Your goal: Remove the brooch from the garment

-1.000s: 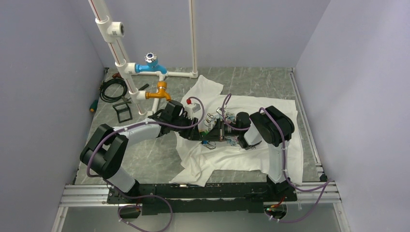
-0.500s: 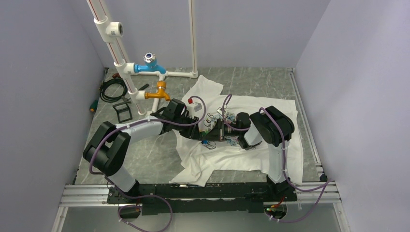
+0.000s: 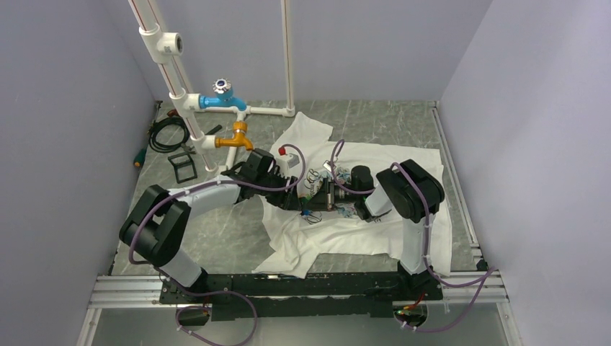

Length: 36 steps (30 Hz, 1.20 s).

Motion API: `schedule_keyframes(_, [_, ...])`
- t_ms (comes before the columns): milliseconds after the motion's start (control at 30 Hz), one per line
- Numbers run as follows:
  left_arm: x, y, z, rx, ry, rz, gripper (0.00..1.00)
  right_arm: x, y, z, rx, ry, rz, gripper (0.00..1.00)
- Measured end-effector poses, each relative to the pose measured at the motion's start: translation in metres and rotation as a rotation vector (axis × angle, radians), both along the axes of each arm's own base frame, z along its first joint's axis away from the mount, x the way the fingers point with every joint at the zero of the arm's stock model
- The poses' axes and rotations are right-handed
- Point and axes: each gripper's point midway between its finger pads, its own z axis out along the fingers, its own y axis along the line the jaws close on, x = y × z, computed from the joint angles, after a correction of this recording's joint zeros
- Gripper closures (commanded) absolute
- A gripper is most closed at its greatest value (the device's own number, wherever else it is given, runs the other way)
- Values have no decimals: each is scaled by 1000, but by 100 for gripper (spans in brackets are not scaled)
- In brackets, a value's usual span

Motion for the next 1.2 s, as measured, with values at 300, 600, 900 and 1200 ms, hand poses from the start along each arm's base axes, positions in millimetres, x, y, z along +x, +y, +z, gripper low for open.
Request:
schedule_keyframes(300, [-5,7,12,-10,-83,-29,38,1,-1,-9,-34,2,-5,100])
schedule_keyframes(600, [-1,13,4,51,-154,-50,42,3,-1,-10,-53,-8,-4,100])
schedule_keyframes(900, [-12,6,-18,142,-182,-129,47,5,-2,-11,-97,-21,-4,100])
schedule_keyframes(1200, [-13,3,-24,204,-207,-183,87,7,-4,-15,-148,-41,4,100])
